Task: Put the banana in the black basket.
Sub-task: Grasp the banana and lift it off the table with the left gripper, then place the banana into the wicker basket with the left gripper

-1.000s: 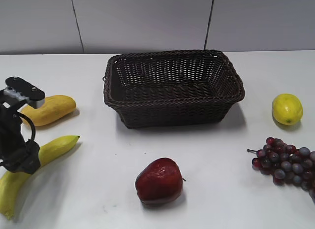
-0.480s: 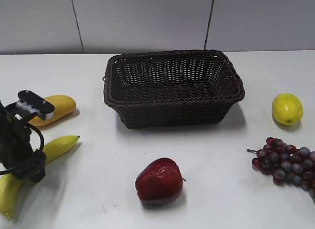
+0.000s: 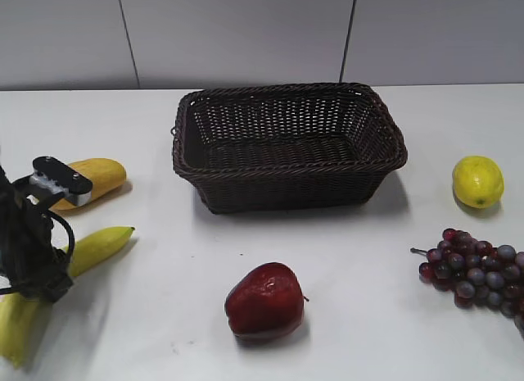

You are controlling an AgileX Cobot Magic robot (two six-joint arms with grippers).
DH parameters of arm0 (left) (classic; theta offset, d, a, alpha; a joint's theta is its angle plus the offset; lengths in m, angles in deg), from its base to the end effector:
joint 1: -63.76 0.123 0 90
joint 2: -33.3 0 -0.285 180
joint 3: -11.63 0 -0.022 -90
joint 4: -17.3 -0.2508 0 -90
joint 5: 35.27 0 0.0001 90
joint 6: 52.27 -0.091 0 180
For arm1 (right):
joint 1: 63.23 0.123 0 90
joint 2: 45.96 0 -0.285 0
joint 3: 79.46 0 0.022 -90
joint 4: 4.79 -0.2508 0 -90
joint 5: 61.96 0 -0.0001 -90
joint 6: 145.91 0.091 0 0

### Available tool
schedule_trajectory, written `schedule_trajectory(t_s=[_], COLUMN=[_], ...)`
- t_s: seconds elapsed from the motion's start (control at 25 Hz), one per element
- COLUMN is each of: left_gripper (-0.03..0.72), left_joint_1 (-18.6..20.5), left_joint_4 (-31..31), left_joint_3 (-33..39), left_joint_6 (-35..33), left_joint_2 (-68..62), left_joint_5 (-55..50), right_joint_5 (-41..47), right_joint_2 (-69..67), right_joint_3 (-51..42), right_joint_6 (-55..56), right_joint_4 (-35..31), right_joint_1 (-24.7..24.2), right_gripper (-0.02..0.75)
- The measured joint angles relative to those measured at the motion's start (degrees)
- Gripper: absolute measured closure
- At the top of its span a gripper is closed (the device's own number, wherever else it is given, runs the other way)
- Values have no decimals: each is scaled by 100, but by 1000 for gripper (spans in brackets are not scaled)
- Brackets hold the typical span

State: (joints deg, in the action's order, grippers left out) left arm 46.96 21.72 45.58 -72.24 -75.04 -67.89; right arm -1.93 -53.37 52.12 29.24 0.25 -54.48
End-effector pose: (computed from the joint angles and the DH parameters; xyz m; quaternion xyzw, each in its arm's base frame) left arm 0.2560 -0.0813 0.1180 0.2849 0.9573 -0.0210 0.0450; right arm -0.0047 -0.0077 0.2793 -0.0986 0.8408 -0.0259 0.5316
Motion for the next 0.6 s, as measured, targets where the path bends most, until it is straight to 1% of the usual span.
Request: schedule_trajectory(t_s=[0.2,0.32,0.44,0.6], left_gripper=[381,381,381,381], left_joint_1=[0,0,0,0], left_joint_4=[-44,-138,-250,-579], left_joint_3=[-28,-198,-535,-1340], left_joint_6=[5,3,2,-29], left_joint_2=[116,351,629,810], left_joint_5=[-194,-426,-734,-1387], right_joint_5=[0,0,0,0], right_joint_2=[0,0,0,0], right_joint_3=[0,0,0,0], right_joint_6=[0,0,0,0], right_joint_4=[0,0,0,0], right_joint_1=[0,0,0,0], right_gripper=[145,145,145,145])
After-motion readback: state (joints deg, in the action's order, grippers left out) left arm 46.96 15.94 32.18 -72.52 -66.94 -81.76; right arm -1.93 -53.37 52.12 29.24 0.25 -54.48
